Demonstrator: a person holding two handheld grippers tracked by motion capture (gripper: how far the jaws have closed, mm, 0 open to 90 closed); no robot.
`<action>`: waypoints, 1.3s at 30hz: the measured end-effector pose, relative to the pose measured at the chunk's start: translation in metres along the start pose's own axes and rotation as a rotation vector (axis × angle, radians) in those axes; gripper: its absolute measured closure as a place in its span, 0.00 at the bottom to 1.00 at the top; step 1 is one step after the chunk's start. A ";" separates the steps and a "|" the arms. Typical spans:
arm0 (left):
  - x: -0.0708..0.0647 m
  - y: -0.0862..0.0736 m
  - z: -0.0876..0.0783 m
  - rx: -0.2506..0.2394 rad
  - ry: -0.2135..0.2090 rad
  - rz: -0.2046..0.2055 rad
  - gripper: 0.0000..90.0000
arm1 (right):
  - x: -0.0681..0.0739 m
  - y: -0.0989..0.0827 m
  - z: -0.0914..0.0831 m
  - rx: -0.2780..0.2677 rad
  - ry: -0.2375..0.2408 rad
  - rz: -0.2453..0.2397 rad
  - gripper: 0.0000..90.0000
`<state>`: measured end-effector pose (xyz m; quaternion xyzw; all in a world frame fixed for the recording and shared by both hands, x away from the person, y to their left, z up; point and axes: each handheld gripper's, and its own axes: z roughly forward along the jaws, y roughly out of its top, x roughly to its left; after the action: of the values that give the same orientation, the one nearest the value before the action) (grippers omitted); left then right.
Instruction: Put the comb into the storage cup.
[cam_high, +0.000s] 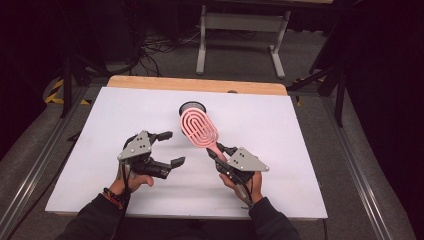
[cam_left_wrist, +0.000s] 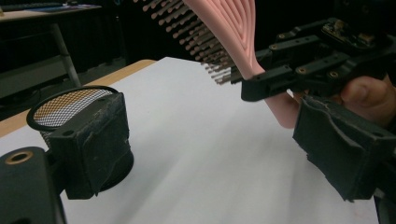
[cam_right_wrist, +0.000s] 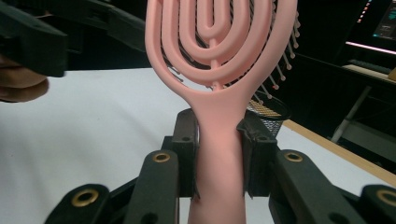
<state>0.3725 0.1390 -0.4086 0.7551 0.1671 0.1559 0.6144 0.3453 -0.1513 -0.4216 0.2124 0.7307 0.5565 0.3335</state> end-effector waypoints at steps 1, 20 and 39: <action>0.001 0.000 0.001 -0.008 0.000 -0.005 0.13 | 0.001 0.000 0.001 0.004 0.007 -0.003 0.79; 0.011 -0.004 0.013 -0.080 -0.021 -0.161 0.38 | 0.025 -0.008 0.016 0.029 0.049 -0.079 0.79; 0.000 -0.001 0.004 -0.197 -0.149 -0.143 0.70 | 0.028 -0.013 0.022 0.054 0.066 -0.087 0.78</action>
<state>0.3745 0.1362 -0.4105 0.6869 0.1584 0.0710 0.7057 0.3427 -0.1217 -0.4443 0.1707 0.7647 0.5282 0.3272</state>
